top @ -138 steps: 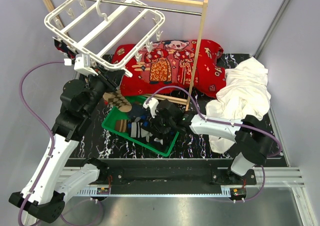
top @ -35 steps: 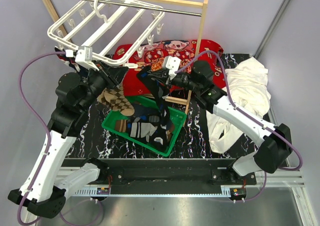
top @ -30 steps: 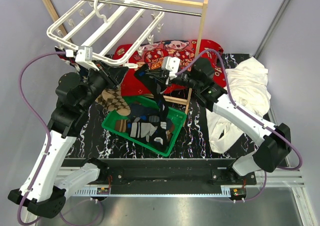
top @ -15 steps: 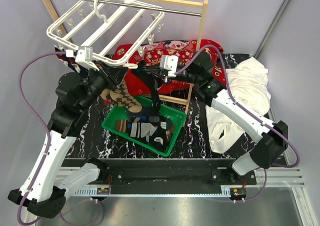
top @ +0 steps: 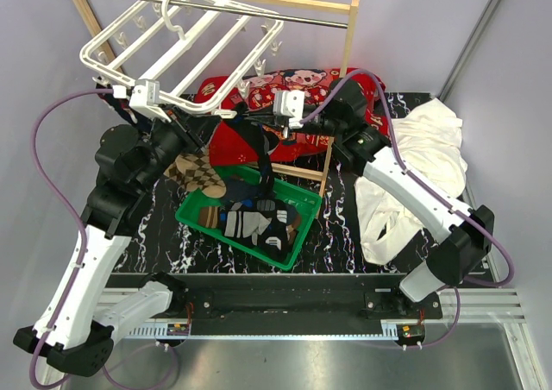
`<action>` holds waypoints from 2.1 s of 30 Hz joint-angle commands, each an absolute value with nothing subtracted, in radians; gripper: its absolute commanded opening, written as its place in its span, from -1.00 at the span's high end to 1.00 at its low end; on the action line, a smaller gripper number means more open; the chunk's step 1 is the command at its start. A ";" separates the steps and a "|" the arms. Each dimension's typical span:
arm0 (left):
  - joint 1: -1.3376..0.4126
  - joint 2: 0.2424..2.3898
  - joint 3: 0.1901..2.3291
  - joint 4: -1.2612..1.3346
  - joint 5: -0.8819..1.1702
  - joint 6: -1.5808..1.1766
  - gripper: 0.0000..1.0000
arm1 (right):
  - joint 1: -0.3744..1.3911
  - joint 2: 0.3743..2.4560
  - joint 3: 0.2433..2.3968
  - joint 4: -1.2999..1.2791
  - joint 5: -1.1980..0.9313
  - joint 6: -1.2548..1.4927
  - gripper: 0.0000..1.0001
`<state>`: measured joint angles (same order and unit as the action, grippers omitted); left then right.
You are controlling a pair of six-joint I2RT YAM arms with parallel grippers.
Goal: Clip the socks to the hanger
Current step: Clamp the sock onto the hanger.
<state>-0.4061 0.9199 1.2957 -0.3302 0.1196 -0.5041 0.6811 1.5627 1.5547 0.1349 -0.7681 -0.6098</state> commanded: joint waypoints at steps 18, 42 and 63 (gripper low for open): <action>-0.405 0.905 1.345 -0.316 0.086 -0.457 1.00 | 0.649 1.517 1.552 0.049 -0.799 -0.680 1.00; -0.405 0.911 1.339 -0.319 0.095 -0.462 1.00 | 0.644 1.516 1.632 0.055 -0.882 -0.653 1.00; -0.405 0.896 1.344 -0.311 0.101 -0.463 1.00 | 0.644 1.557 1.641 0.045 -0.856 -0.669 1.00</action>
<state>-0.4061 0.9051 1.3029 -0.3508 0.1051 -0.4751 0.6506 1.5463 1.6226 0.0242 -0.8608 -0.6579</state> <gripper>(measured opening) 0.193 0.014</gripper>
